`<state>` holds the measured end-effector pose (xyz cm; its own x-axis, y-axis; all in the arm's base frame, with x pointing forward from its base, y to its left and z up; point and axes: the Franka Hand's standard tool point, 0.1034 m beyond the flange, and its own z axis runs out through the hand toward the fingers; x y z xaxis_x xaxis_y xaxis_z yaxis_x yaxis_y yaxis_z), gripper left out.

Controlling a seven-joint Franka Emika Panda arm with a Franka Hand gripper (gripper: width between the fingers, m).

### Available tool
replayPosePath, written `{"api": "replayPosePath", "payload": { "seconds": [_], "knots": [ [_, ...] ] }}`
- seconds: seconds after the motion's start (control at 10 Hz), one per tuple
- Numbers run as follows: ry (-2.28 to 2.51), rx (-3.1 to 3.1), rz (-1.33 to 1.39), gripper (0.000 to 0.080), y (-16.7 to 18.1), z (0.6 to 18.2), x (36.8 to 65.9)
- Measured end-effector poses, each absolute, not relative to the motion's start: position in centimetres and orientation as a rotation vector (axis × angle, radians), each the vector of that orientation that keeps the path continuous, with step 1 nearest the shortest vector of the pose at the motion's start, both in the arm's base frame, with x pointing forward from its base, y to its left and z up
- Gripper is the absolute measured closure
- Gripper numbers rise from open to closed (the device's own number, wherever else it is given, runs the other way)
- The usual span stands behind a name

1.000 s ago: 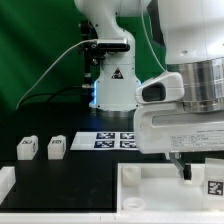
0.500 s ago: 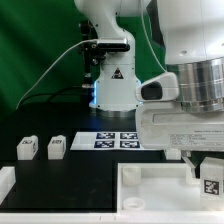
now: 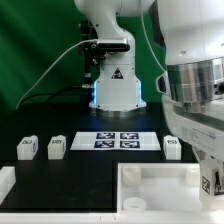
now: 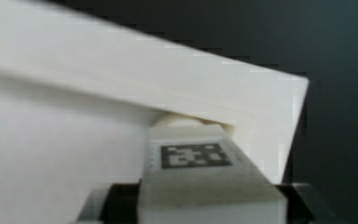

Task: Assemble one leg

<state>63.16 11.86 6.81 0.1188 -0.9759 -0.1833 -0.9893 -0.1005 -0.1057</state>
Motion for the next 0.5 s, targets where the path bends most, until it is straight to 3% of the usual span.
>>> {"api": "replayPosePath", "payload": {
  "seconds": [0.2, 0.5],
  "knots": [
    [2.227, -1.888, 0.136, 0.0505, 12.08, 6.73, 63.18],
    [2.226, -1.893, 0.133, 0.0505, 12.10, 6.68, 63.13]
  ]
}}
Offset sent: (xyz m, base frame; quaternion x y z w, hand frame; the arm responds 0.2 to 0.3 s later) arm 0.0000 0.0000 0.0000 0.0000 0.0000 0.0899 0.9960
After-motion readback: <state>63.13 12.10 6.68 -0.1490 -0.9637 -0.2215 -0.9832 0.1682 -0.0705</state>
